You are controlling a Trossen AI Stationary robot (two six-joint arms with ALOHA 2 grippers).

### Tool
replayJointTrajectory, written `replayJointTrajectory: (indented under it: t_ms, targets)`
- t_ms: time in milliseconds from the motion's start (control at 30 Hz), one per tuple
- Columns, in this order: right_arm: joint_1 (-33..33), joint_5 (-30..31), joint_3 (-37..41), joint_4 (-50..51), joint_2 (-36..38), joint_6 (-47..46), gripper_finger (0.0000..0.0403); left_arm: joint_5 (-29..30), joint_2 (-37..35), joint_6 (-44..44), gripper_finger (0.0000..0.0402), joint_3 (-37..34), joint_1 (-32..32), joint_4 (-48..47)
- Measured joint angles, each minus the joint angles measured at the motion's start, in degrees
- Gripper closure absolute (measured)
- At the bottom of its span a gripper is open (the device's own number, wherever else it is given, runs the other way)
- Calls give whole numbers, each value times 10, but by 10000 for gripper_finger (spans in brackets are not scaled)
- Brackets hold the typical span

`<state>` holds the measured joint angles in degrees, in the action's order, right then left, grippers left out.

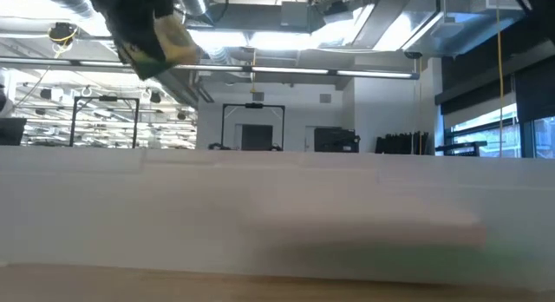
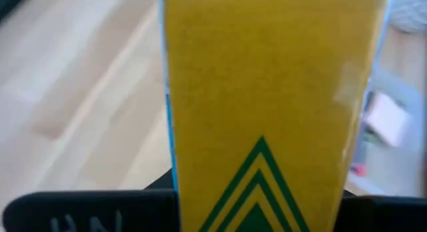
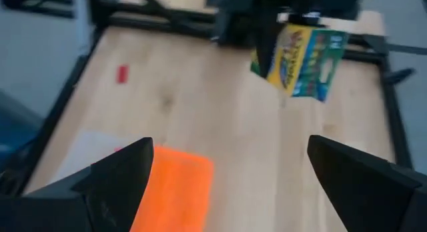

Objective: Pack school essentials
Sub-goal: Put the yellow crayon box into the orange supply box

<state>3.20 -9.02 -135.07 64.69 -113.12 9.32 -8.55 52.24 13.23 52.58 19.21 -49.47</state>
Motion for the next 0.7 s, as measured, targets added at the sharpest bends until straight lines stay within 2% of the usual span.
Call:
replayJointTrajectory:
  t_ms: [200,400,533,700]
  targets:
    - [-53,6,0,67,23,-1,4,31,8,66,312,0,-139,100]
    - [-90,4,0,99,40,-15,4,50,57,118,312,1,-230,199]
    - [-108,6,0,114,45,-16,4,20,114,135,312,1,-280,235]
    - [-124,4,1,123,40,-30,4,-20,183,115,312,1,-320,261]
